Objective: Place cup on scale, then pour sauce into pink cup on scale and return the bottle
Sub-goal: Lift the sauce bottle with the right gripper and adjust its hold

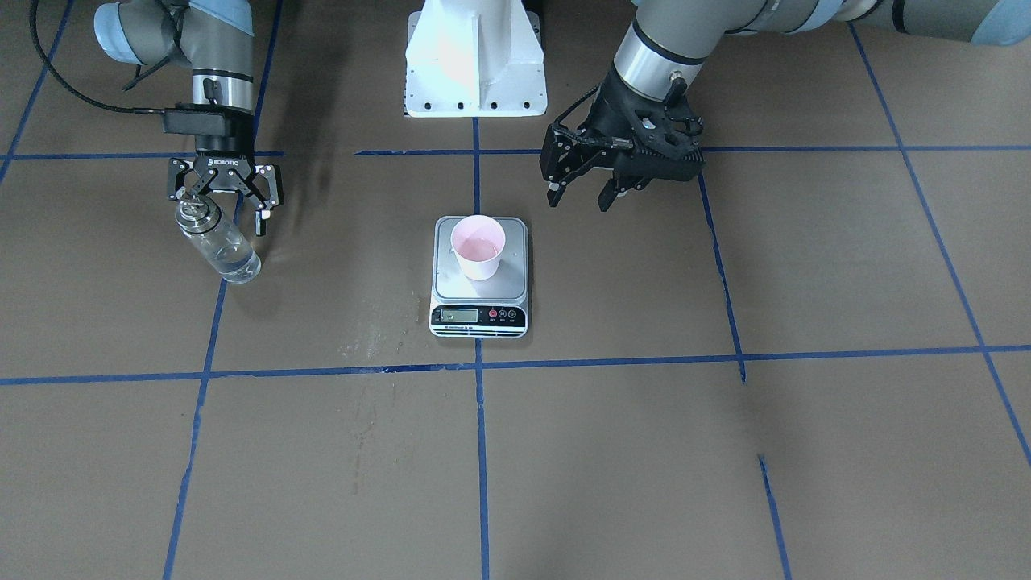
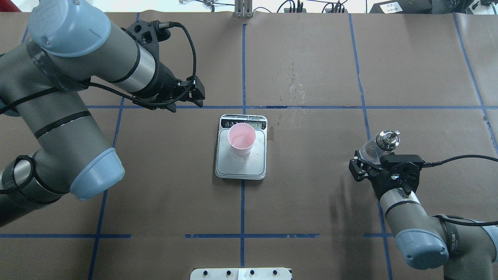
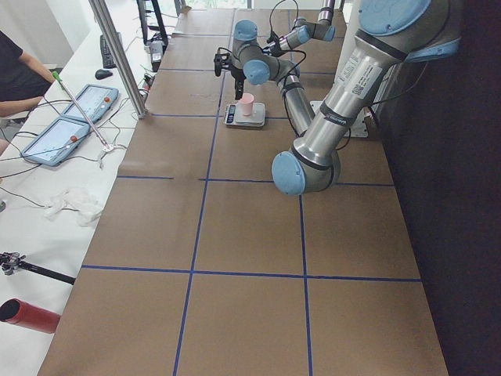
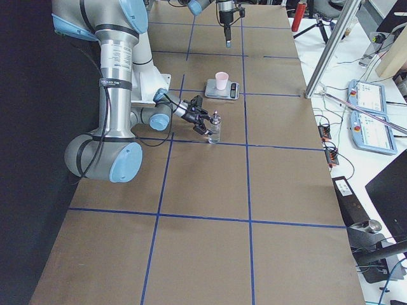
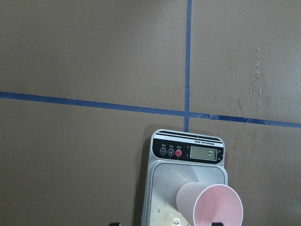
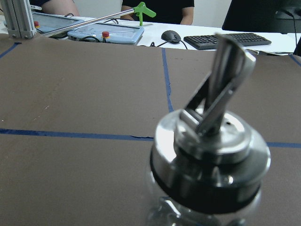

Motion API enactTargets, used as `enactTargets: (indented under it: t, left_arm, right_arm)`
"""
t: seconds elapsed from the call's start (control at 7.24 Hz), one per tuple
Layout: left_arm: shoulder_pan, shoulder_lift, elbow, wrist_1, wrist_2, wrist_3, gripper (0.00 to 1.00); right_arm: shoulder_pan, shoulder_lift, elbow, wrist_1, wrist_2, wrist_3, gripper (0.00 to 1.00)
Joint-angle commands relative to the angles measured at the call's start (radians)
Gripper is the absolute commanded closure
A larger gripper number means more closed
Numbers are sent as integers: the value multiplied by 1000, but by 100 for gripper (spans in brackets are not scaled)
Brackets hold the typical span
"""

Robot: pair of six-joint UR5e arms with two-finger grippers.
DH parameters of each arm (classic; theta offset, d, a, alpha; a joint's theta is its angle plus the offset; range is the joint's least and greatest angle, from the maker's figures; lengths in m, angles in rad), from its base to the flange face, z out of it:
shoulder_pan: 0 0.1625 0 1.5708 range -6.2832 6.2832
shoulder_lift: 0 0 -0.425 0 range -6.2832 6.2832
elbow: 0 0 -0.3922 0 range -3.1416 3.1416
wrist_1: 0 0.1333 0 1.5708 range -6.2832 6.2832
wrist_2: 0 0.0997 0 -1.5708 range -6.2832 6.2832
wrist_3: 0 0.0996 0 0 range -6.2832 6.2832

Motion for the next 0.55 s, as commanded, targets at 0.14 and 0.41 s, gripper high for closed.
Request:
enactTargets:
  t: [0.14, 0.41]
  left_arm:
    - [0, 0, 0, 3, 0, 0, 28]
    - [0, 0, -2, 3, 0, 0, 28]
  right_arm:
    - [6, 1, -23, 14, -1, -9, 3]
    - [27, 4, -28, 14, 4, -34, 4]
